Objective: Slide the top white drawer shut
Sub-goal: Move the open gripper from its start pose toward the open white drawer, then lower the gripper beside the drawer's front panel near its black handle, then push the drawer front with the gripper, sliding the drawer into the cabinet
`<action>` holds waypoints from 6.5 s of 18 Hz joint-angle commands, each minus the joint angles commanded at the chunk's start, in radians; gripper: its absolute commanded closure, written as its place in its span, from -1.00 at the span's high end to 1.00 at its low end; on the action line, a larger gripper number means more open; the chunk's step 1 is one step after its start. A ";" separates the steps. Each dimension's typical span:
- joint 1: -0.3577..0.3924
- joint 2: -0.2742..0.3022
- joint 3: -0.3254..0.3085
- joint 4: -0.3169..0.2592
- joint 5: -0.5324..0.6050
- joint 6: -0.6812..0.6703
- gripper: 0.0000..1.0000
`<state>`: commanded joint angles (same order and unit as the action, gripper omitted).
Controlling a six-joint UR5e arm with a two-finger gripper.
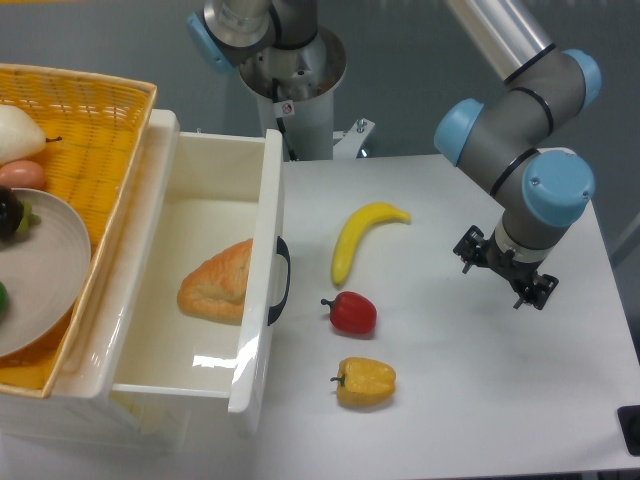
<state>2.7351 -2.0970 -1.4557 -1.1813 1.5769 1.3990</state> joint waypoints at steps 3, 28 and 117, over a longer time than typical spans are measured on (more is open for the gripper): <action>0.002 -0.002 -0.003 0.003 -0.002 -0.006 1.00; -0.078 0.109 -0.158 -0.021 -0.208 -0.577 -0.61; -0.429 0.264 -0.138 -0.161 -0.540 -0.706 -0.87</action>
<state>2.3056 -1.8331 -1.5939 -1.3422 1.0370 0.6934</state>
